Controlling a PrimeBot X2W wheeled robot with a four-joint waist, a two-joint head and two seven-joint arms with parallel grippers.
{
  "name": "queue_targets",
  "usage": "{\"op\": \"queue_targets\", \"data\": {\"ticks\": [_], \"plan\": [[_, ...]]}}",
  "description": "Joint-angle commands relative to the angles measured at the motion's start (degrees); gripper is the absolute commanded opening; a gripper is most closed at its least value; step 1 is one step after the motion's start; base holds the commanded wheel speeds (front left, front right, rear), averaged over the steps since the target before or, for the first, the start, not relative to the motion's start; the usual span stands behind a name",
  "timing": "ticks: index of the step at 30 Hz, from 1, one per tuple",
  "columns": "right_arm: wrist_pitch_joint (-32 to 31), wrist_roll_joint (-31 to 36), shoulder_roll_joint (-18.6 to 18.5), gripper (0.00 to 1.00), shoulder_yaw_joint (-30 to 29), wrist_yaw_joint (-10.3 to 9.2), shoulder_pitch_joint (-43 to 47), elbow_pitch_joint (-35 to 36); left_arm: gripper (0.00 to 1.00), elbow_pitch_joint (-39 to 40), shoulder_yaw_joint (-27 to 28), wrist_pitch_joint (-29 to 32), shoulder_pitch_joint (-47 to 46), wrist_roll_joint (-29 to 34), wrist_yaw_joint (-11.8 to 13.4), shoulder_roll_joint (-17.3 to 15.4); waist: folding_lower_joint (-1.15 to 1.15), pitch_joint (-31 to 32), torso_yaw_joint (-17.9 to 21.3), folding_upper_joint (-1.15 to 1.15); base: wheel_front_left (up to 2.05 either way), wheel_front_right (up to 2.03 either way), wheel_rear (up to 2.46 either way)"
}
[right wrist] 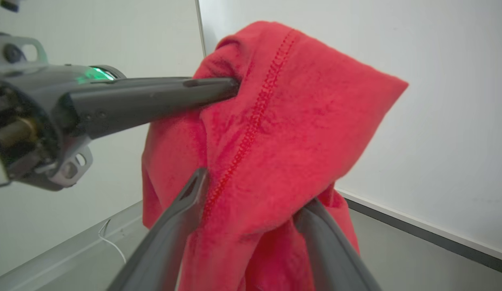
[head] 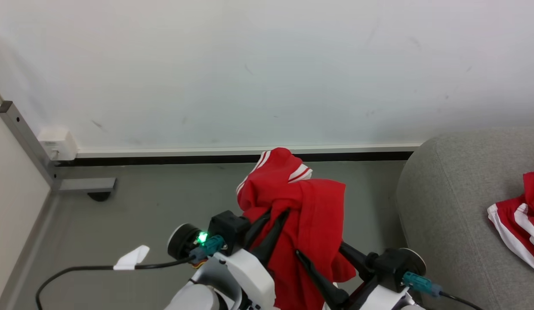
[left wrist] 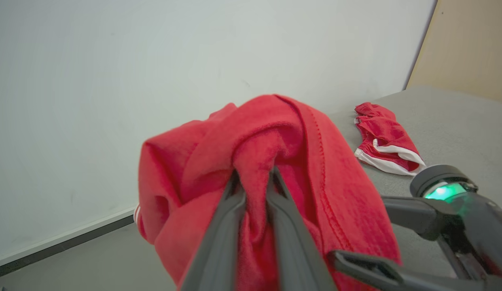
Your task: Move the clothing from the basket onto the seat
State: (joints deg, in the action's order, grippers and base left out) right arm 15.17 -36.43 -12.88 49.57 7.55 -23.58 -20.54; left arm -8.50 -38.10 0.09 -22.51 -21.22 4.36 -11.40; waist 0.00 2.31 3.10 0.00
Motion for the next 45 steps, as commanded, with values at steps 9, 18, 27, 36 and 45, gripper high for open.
{"op": "queue_targets", "data": {"ticks": [9, 18, 27, 36, 45], "plan": [[0.0, -1.4, 1.2, 1.00, 3.3, -0.13, -5.2, -6.8, 0.00, 1.9, -2.4, 1.0, -1.3, -0.7, -2.0, 1.8, 0.00, 0.2, -1.2, 0.00, 0.00, 0.00, 0.00], [0.0, -2.0, 1.7, 0.34, 6.6, -0.13, -7.5, -7.6, 0.00, 2.7, -3.7, 2.1, -0.3, -2.4, -3.1, 1.9, 0.00, 0.3, -1.3, 0.00, 0.00, 0.00, 0.00], [0.0, -5.7, 0.3, 0.00, 6.9, -0.13, -7.6, -6.1, 0.00, 1.8, -3.6, 2.0, 0.1, -2.9, -2.6, 1.0, 0.00, 0.0, -1.0, 0.00, 0.00, 0.00, 0.00], [0.0, -5.6, -1.1, 0.00, 4.0, -0.13, -6.0, -5.2, 0.63, 0.4, -3.4, 0.4, 0.2, -2.2, -1.8, 0.7, 0.00, -0.1, -0.6, 0.00, 0.00, 0.00, 0.00], [0.0, -4.6, -3.0, 0.00, -1.0, -0.13, -4.9, -3.6, 1.00, -1.7, -4.0, -1.2, 0.6, -2.6, -1.8, 1.2, 0.00, 0.0, 0.4, 0.00, 0.00, 0.00, 0.00]]}}
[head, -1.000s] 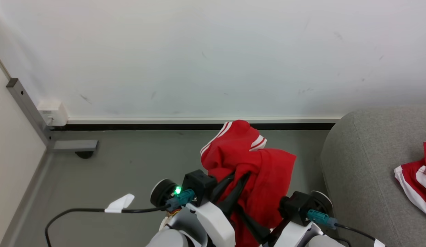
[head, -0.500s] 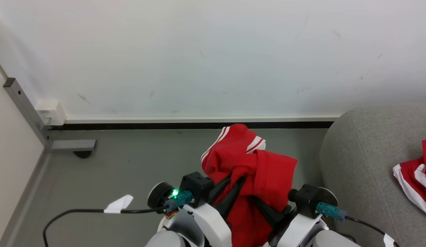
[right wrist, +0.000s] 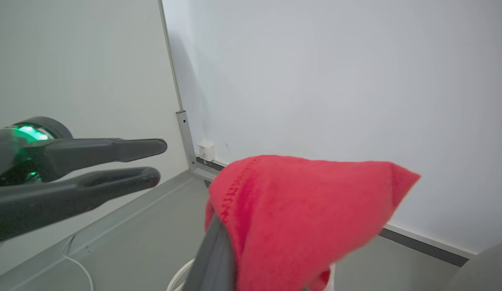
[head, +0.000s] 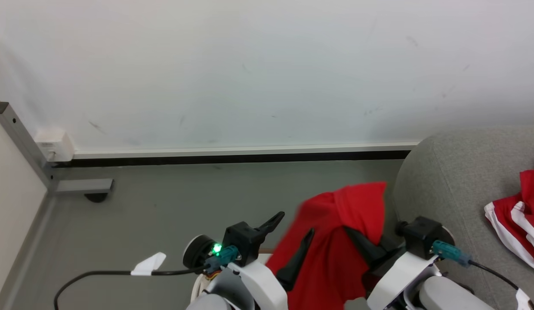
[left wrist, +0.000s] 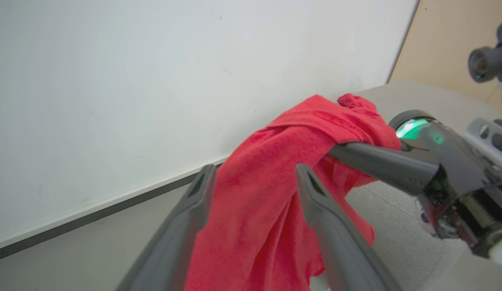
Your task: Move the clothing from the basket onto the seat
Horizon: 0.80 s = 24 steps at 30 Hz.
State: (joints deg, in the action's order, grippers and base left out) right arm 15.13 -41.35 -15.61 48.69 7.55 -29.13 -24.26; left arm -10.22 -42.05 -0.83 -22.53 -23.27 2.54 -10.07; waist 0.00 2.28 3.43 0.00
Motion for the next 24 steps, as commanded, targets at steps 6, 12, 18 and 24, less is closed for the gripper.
{"op": "queue_targets", "data": {"ticks": [6, 12, 18, 24], "plan": [[0.0, 1.1, -2.1, 0.00, -3.6, -0.13, 1.3, 1.4, 1.00, -0.7, -0.5, -1.2, 0.7, -0.9, -0.3, 0.3, 0.00, -0.2, 1.6, 0.00, 0.00, 0.00, 0.00], [0.0, 1.9, -3.3, 0.00, -5.9, -0.13, 1.9, 2.8, 1.00, -1.1, -1.2, -1.7, 0.6, -1.0, -0.5, 0.5, 0.00, -0.6, 4.1, 0.00, 0.00, 0.00, 0.00], [0.0, 2.6, -4.2, 0.00, -7.6, -0.13, 1.8, 4.0, 1.00, -1.1, -1.7, -2.0, 0.0, -1.0, -0.6, 0.8, 0.00, -0.9, 7.3, 0.00, 0.00, 0.00, 0.00], [0.0, 3.2, -5.6, 0.00, -9.8, -0.13, 1.7, 5.3, 1.00, -1.4, -2.1, -2.3, -0.3, -1.1, -0.6, 1.1, 0.00, -1.1, 10.3, 0.00, 0.00, 0.00, 0.00]]}}
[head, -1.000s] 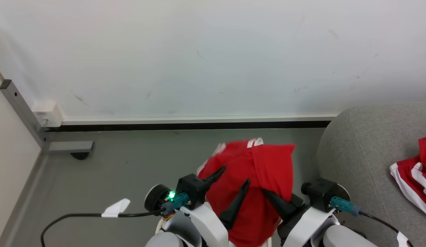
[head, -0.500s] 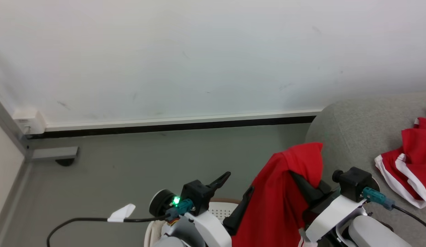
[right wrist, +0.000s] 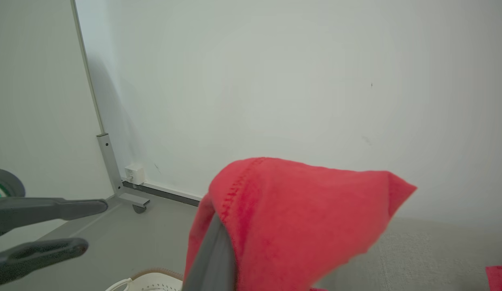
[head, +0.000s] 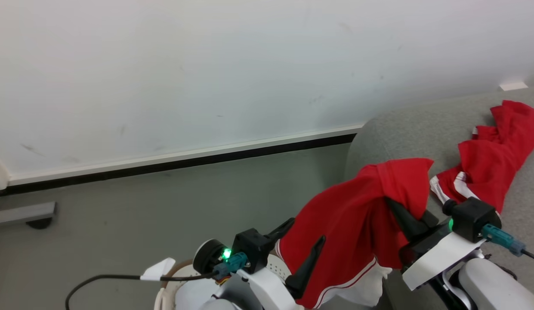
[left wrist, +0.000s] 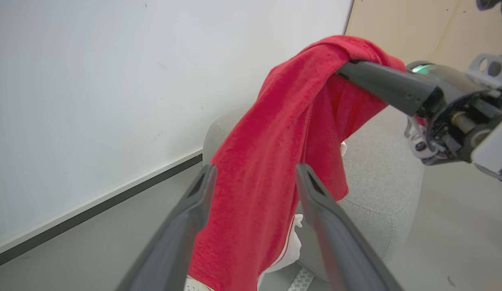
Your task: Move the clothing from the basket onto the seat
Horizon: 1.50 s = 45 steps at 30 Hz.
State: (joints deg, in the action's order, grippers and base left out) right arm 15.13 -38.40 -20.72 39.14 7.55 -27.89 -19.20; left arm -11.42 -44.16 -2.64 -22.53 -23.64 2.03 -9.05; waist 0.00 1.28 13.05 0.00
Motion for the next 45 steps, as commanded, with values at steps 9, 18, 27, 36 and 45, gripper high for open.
{"op": "queue_targets", "data": {"ticks": [9, 18, 27, 36, 45], "plan": [[0.0, 0.3, -2.2, 0.00, -3.4, -0.13, 1.0, 2.4, 1.00, -0.5, -0.4, -1.0, -0.8, -0.9, 0.2, 0.5, 0.00, -0.9, 3.9, 0.00, 0.00, 0.00, 0.00], [0.0, 1.0, -2.2, 0.00, -8.4, -0.13, 1.2, 3.4, 1.00, -0.2, -1.2, -0.6, -2.3, -0.6, -0.2, 0.8, 0.00, -3.4, 4.7, 0.00, 0.00, 0.00, 0.00], [-1.7, 7.3, -1.0, 0.00, -20.0, -0.13, -7.1, 2.0, 1.00, 2.5, -1.9, 2.0, -9.1, 2.1, -1.5, -0.2, 0.00, -14.9, 2.6, 0.00, 0.00, 0.00, 0.00], [-9.5, 9.2, -4.9, 0.00, -39.8, -0.14, -29.8, -2.6, 1.00, 4.9, -1.6, 2.3, -16.0, 3.8, -2.6, 0.7, 0.00, -26.2, -1.2, 0.00, 0.00, 0.00, 0.00], [-12.9, 17.4, -12.2, 0.00, -58.3, -0.13, -46.4, -14.7, 1.00, 6.1, -1.8, 1.6, -18.9, 4.5, -2.8, 0.8, 0.00, -33.2, -4.7, 0.00, 0.00, 0.00, 0.00]]}}
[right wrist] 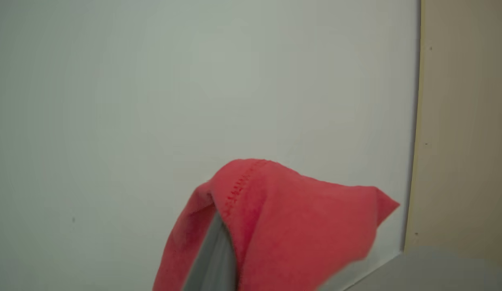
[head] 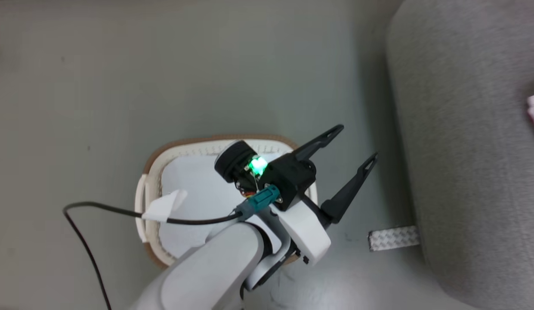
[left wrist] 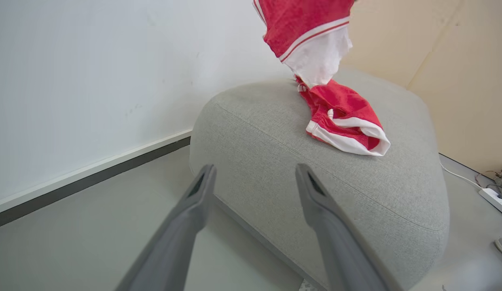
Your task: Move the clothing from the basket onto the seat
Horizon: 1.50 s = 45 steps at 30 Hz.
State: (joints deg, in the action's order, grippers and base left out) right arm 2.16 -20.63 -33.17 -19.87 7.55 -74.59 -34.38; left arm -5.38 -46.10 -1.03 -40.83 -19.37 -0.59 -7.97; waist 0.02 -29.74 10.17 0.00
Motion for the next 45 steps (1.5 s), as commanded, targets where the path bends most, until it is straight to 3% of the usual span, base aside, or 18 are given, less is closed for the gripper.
{"op": "queue_targets", "data": {"ticks": [1, 7, 12, 13, 14, 15, 22, 28, 39, 45], "plan": [[0.5, 0.7, 0.0, 0.00, -0.6, -0.13, 0.1, -1.2, 1.00, 0.2, 0.2, -0.1, -1.0, 0.4, -0.2, -0.3, -0.02, -2.8, -2.0, 0.00, 0.00, 0.00, 0.00], [5.4, 6.7, 2.3, 0.00, -8.1, -0.13, 6.6, -14.2, 1.00, 0.1, 0.3, -0.6, -2.3, 0.9, 0.4, -0.4, -0.02, -5.5, -1.9, 0.00, 0.00, 0.00, 0.00], [10.2, 8.7, 7.1, 0.00, -11.3, -0.13, 11.5, -23.2, 1.00, -1.0, 0.4, -0.7, -1.7, 0.8, 0.5, -1.3, -0.02, -5.7, -0.7, 0.00, 0.00, 0.00, 0.00], [10.8, 8.4, 8.5, 0.24, -11.5, -0.13, 12.2, -24.4, 1.00, -1.2, 0.5, -0.9, -1.4, 0.6, 0.7, -1.5, -0.02, -5.5, -0.4, 0.00, 0.00, 0.00, 0.00], [11.3, 8.3, 9.5, 0.57, -11.1, -0.13, 12.9, -24.9, 1.00, -1.5, 0.6, -1.1, -1.0, 0.4, 0.9, -1.6, -0.02, -5.1, -0.1, 0.00, 0.00, 0.00, 0.00], [11.7, 7.8, 10.8, 1.00, -10.8, -0.13, 13.8, -25.5, 1.00, -1.8, 0.8, -1.3, -0.5, 0.0, 1.1, -1.8, -0.02, -4.6, 0.2, 0.00, 0.00, 0.00, 0.00], [13.0, 5.2, 18.1, 1.00, -3.4, -0.13, 23.8, -22.1, 1.00, -4.8, 3.6, -4.6, 4.2, -2.5, 3.1, -3.8, -0.02, 2.3, 3.0, 0.00, 0.00, 0.00, 0.00], [13.0, 3.5, 22.0, 1.00, 2.5, -0.13, 35.6, -9.7, 1.00, -7.2, 6.4, -8.5, 10.1, -5.8, 5.1, -5.1, -0.02, 10.1, 3.8, 0.00, 0.00, 0.00, 0.00], [13.0, 5.9, 26.0, 1.00, 10.9, -0.13, 57.4, 10.9, 1.00, -13.9, 12.0, -14.0, 21.3, -8.1, 10.6, -4.5, -0.02, 23.3, -1.8, 0.00, 0.00, 0.00, 0.00], [13.0, 8.5, 28.3, 1.00, 15.1, -0.13, 66.0, 15.3, 1.00, -12.8, 18.9, -14.1, 28.0, -7.5, 9.7, -4.3, -0.02, 27.1, -4.9, 0.00, 0.00, 0.00, 0.00]]}}
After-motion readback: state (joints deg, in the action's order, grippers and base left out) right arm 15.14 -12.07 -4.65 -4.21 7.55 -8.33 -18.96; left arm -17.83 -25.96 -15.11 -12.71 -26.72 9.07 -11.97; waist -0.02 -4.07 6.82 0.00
